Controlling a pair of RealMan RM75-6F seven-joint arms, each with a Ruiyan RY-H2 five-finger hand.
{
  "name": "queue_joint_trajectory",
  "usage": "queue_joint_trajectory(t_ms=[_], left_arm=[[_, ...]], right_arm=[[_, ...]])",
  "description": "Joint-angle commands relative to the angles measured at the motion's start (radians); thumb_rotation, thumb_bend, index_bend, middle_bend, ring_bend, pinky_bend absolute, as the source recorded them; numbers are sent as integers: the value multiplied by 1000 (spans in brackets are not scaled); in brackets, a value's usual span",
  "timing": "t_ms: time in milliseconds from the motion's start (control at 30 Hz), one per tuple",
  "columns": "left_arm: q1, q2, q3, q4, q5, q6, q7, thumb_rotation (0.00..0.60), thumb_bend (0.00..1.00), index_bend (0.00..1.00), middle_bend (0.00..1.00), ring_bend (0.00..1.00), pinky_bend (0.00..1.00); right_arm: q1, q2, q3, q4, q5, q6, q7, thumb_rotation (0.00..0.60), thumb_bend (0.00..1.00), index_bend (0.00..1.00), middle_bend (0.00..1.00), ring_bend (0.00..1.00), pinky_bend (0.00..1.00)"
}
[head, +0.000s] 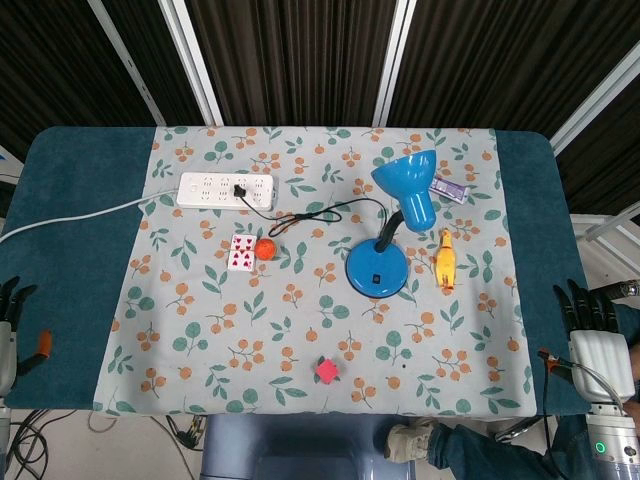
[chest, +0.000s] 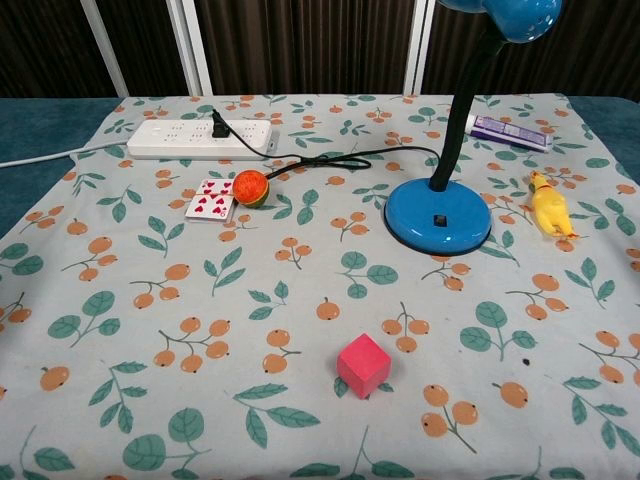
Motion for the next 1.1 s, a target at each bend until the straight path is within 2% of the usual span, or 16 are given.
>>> queue_joint_trajectory(t_ms=[33,900,1033,1100], left_arm=[[0,0,0,0,-1,0,-2,600,426,163,37,0,34],[-1,0,0,0,-3,-4,0,600,426,163,37,0,34],[-1,0,-2,-2,-5,-5,-1,600,426,162,37,0,34],[0,-1,-3,-3,-7,-4,-1,600,426,163,37,0,34]], right_arm=[[-2,0,2,-2,-1,-4,-3,600,240,0,21,77,0],[-11,6,14,-19,-10,-50,-13,600,239,0,22,81,0],[-11,11,11,-31,-8,-66,-12,600,248,0,48,177,79],[-6,14,10,-50,-5,-84,-13,600,293,0,106,252,157]])
